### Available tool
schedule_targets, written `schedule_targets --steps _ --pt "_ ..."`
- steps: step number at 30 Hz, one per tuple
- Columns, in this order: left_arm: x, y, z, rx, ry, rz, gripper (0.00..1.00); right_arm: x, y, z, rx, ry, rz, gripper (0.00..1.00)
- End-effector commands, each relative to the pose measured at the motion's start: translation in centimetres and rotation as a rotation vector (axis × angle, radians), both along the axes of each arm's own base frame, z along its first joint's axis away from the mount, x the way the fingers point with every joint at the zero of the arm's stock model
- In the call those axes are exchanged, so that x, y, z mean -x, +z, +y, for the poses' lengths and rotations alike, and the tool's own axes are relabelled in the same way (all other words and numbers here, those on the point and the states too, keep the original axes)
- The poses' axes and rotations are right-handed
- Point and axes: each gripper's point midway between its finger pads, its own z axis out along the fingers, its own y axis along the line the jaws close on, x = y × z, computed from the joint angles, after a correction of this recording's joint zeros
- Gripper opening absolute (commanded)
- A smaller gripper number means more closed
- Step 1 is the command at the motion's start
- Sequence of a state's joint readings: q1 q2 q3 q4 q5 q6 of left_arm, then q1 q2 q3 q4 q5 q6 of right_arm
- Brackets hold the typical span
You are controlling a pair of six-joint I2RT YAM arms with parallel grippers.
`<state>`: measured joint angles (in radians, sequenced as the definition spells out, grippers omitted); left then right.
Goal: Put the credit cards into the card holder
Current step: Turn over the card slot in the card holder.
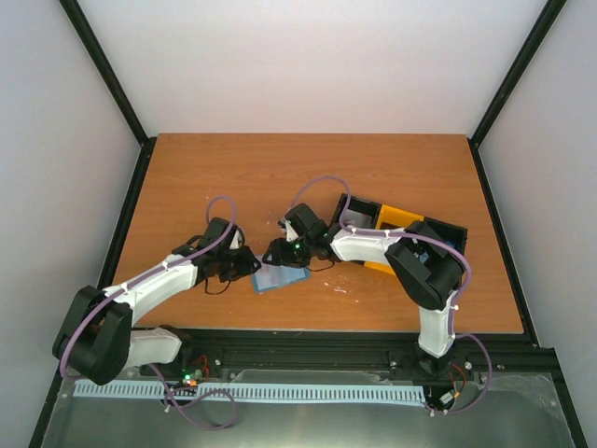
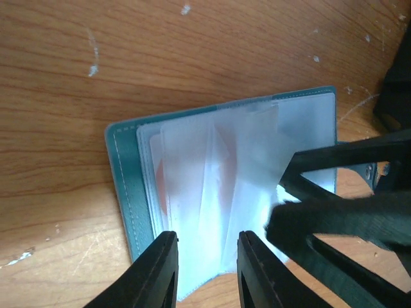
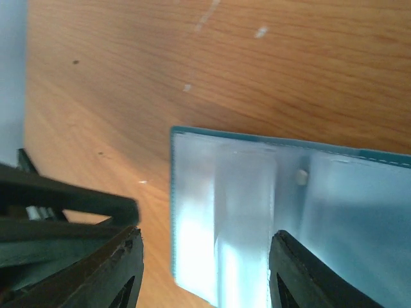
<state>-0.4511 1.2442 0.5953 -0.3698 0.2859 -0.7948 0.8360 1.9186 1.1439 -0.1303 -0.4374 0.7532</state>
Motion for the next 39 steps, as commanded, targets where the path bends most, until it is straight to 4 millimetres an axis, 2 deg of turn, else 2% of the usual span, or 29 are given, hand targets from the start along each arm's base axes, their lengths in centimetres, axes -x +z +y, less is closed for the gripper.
schedule_targets --steps 1,6,16,24,30,33,36,39 --pt "-0.1 -0.4 1.2 -0.038 0.057 0.027 0.27 0.4 4.3 1.9 -0.171 0.071 -0.057 0.54" --pt "0.5 -1.7 2.0 -0.079 0.100 0.084 0.25 0.9 4.0 1.9 -0.182 0.095 -0.043 0.54" --pt "0.9 -2.0 2.3 -0.078 0.121 0.100 0.25 2.8 4.1 3.3 -0.288 0.202 0.038 0.54" --pt "0.9 -1.9 2.6 -0.085 0.143 0.098 0.25 2.9 1.8 2.8 -0.215 0.201 0.075 0.54" --pt "0.6 -1.0 3.2 -0.097 0.174 0.068 0.26 1.8 0.0 2.0 -0.072 0.168 0.068 0.53" --pt "0.1 0.2 2.9 -0.075 0.166 0.026 0.27 0.6 1.7 1.8 -0.041 0.156 -0.012 0.52" --pt "-0.9 2.0 2.0 -0.028 0.129 -0.051 0.31 -1.0 5.3 0.9 -0.021 0.105 -0.118 0.51" --pt "-1.9 4.2 1.2 0.010 0.089 -0.142 0.36 -2.9 8.8 -1.9 0.048 -0.010 -0.249 0.52"
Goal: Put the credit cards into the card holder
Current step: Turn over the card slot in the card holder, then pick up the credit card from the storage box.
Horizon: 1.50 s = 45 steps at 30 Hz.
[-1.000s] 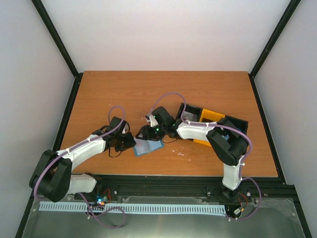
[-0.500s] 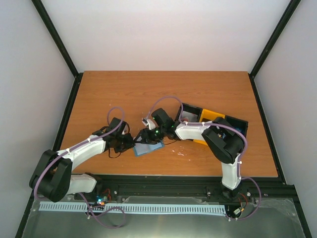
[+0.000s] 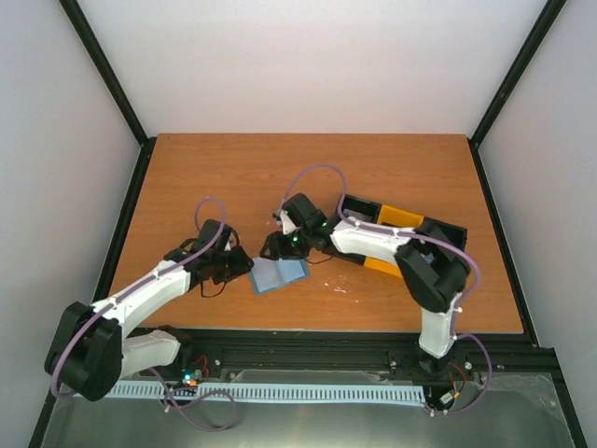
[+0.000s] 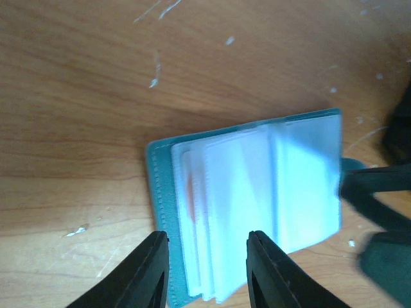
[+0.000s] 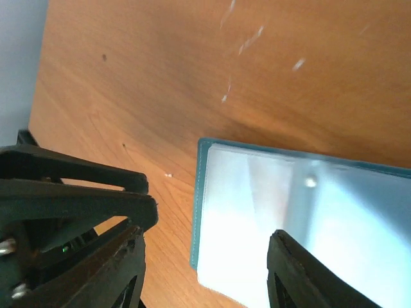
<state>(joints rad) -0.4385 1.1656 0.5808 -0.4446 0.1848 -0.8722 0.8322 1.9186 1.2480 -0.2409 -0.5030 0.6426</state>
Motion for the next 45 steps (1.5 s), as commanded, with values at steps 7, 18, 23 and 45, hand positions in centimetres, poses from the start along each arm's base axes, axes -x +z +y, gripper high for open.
schedule_targets --steps 7,18,23,45 --pt "-4.4 8.7 -4.0 0.122 -0.213 -0.351 0.41 -6.8 6.6 -16.6 0.471 -0.437 -0.295 0.55" --pt "-6.2 9.0 -3.9 0.018 -0.263 -0.360 0.41 -9.4 2.9 -22.2 0.813 -0.423 -0.282 0.59" --pt "-6.5 8.6 -3.7 -0.005 -0.260 -0.348 0.41 -10.3 1.4 -22.6 0.844 -0.425 -0.270 0.63" --pt "-7.5 7.8 -3.8 -0.030 -0.250 -0.326 0.41 -11.9 -2.4 -20.5 0.580 -0.304 -0.145 0.61"
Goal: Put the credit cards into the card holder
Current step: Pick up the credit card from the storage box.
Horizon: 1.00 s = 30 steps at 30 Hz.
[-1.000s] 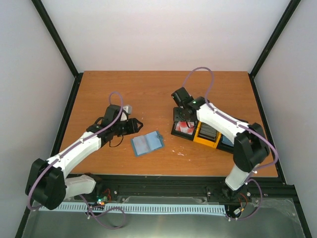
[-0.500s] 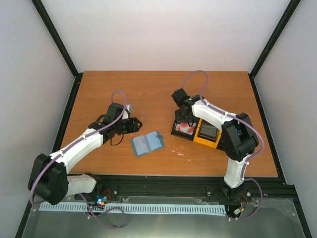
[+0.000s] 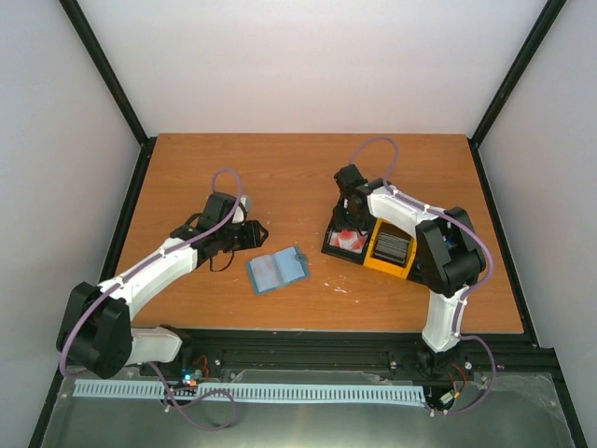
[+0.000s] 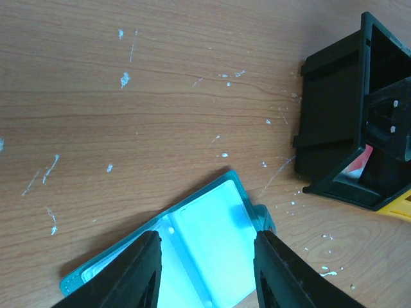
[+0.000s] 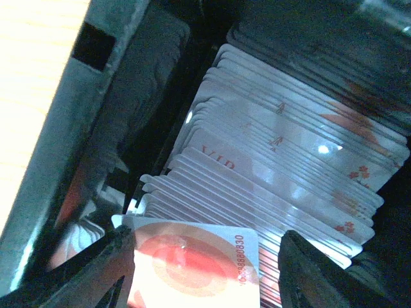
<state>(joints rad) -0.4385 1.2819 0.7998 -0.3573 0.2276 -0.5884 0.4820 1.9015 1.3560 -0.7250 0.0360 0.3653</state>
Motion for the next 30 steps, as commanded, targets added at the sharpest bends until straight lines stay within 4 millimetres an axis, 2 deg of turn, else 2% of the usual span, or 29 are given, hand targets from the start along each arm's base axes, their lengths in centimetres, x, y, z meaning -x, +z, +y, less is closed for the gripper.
schedule_targets --steps 1,7,20,23,30 --pt "-1.3 1.4 -0.1 -0.011 0.001 -0.047 0.41 -0.4 0.3 1.5 -0.085 0.045 0.000 0.59" --pt "-1.6 1.4 -0.1 -0.013 0.004 -0.048 0.41 0.2 2.0 2.5 -0.198 0.064 -0.028 0.50" --pt "-1.7 1.1 -0.3 -0.014 -0.003 -0.041 0.41 1.2 3.9 2.6 -0.264 0.073 -0.043 0.28" --pt "-1.8 1.3 -0.4 -0.010 -0.003 -0.044 0.41 1.6 3.9 2.7 -0.275 0.090 -0.035 0.23" --pt "-1.9 1.3 -0.5 -0.005 -0.003 -0.044 0.41 2.3 2.4 2.7 -0.261 0.129 0.004 0.24"
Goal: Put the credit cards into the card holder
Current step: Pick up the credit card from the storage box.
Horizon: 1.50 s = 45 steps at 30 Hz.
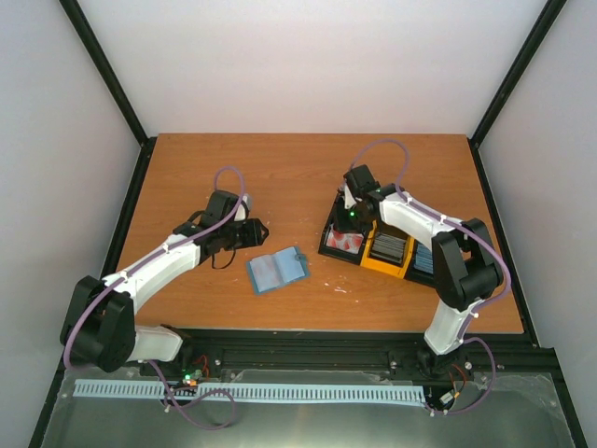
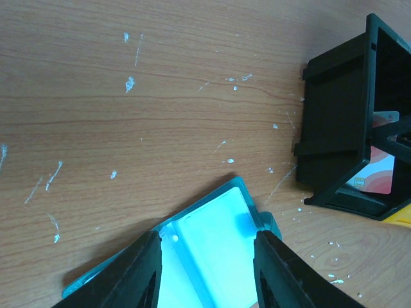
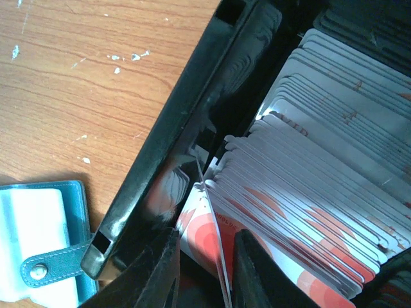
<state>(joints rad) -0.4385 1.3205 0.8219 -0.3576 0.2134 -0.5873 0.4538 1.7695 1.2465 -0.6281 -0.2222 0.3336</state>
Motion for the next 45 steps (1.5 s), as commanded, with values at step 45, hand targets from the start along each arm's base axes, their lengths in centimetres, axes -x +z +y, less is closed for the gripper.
schedule_targets --steps 45 --pt "6.4 -5.3 1.9 0.033 0.111 0.296 0.60 8.2 4.4 14.0 -0.480 0.390 0.098 0.03"
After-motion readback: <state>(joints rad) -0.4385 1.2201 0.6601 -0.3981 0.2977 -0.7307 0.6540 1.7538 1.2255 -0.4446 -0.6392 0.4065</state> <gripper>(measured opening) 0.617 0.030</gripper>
